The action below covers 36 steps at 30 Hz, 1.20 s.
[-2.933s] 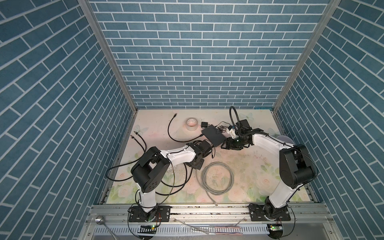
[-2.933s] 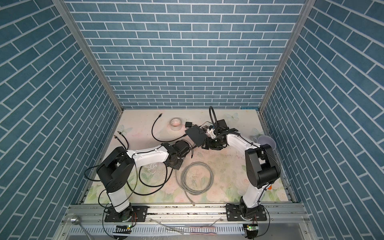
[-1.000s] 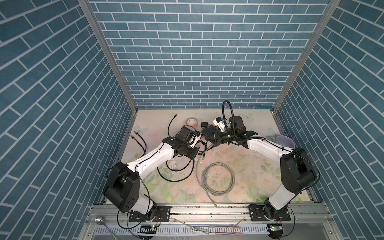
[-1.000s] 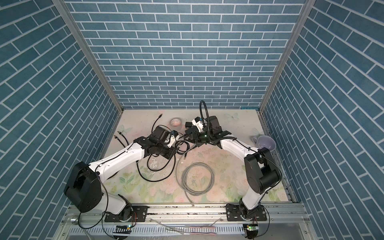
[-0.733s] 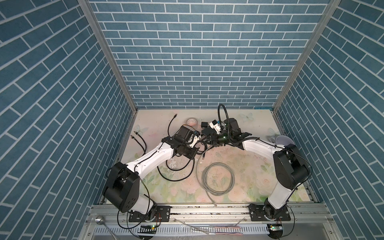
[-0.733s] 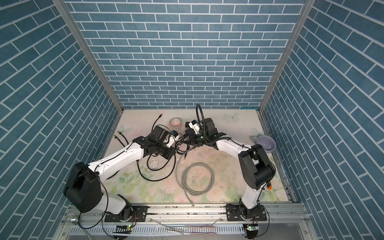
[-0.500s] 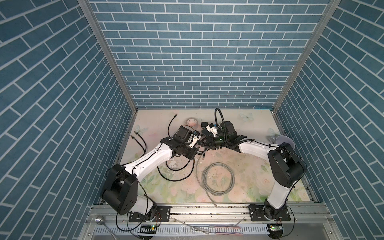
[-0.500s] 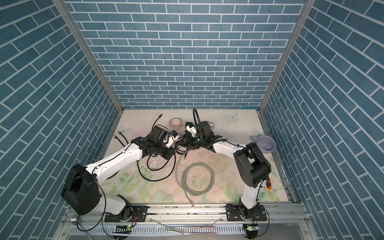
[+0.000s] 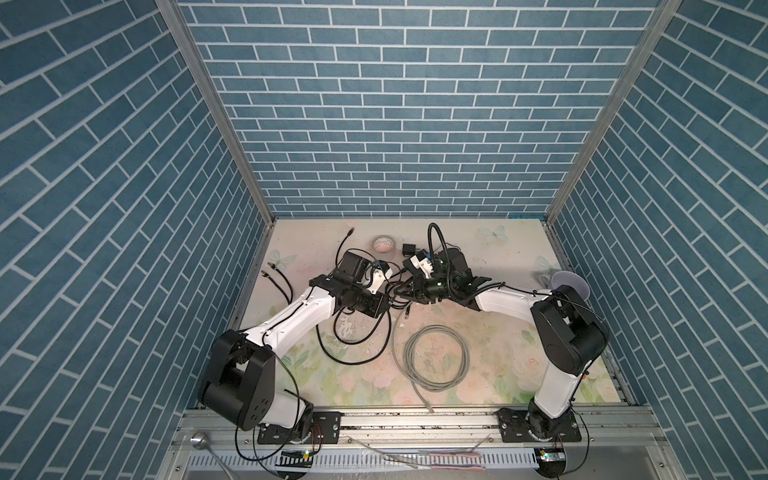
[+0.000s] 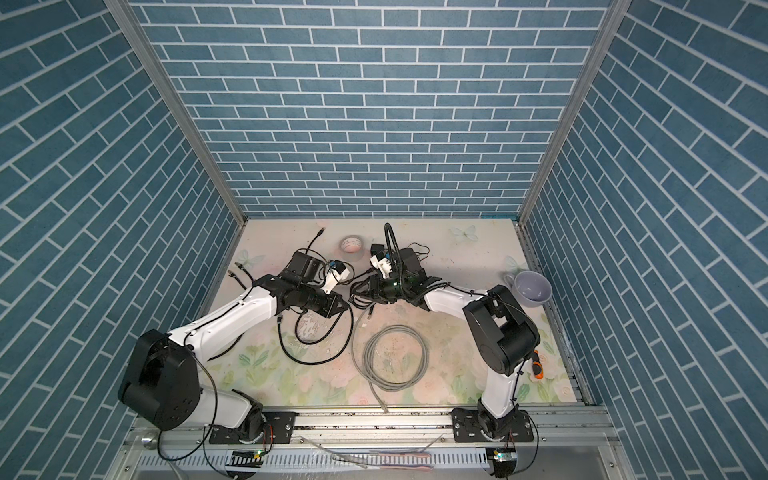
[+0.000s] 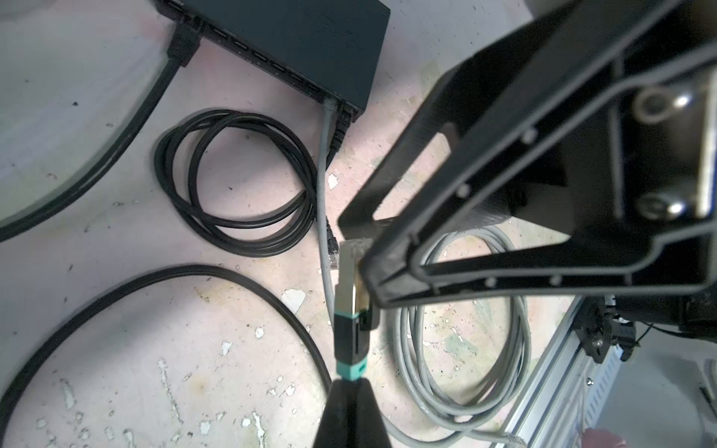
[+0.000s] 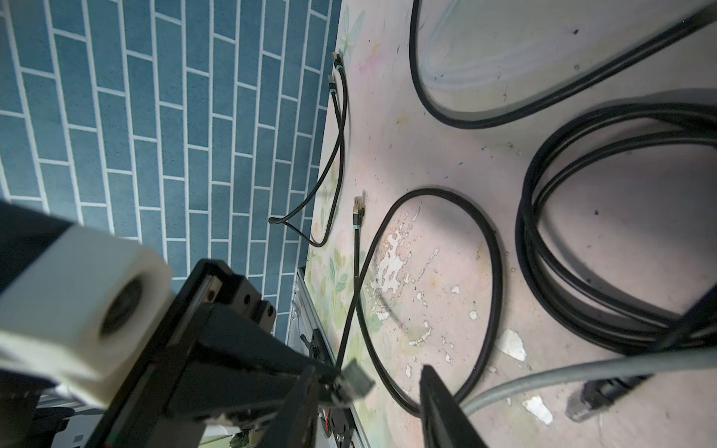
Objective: Insert the plug into the switch port
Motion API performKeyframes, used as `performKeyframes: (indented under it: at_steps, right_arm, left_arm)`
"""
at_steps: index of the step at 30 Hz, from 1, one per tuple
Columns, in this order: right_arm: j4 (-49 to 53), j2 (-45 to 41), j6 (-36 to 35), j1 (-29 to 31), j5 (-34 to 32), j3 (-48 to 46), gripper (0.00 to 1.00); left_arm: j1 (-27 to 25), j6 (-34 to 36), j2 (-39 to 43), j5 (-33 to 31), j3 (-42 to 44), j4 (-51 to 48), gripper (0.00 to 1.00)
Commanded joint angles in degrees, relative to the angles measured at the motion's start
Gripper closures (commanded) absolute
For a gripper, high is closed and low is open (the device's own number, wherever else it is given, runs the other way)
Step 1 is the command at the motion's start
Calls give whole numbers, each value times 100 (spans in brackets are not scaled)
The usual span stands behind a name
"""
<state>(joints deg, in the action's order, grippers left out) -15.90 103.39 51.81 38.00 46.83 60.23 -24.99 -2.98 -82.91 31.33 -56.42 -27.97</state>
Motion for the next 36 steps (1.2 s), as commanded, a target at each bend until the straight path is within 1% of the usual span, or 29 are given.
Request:
performKeyframes:
  at_steps: [1,6,9,17,20,24,26,27,32,33,35,36]
  right_arm:
    - [-641,51,141,23,313,-91,56]
    - [-1226,471,351,24,591,-17,56]
    - [-1580,624,555,23,737,8,58]
    - [-1598,621,566,24,728,-53,67]
    - [-1605,547,593,26,705,-143,74]
    - [-1601,432,593,27,652,-265,76]
    - [-1605,393,593,33,628,-300,82]
    - [-1600,372,593,32,626,-321,83]
    - [-1600,280,618,49,599,-362,83]
    - [-1598,262,628,54,599,-363,80]
    - [-1603,227,628,63,600,-354,72]
    - [-1600,210,627,58,569,-352,70]
  left_arm:
    - [82,25,-148,578,-15,144,100]
    - [100,52,-322,628,-48,143,100]
    - [160,35,-329,645,-46,162,100]
    - [247,22,-322,690,-37,202,100]
    - [286,-9,-287,698,8,247,100]
    - [362,-92,-235,818,50,374,100]
    - [372,-115,-203,839,61,406,100]
    - [379,-115,-188,839,61,406,100]
    - [381,-108,-147,854,101,397,100]
    - [383,-107,-128,872,105,397,100]
    - [385,-108,-119,934,114,397,100]
    - [387,-106,-111,953,113,397,100]
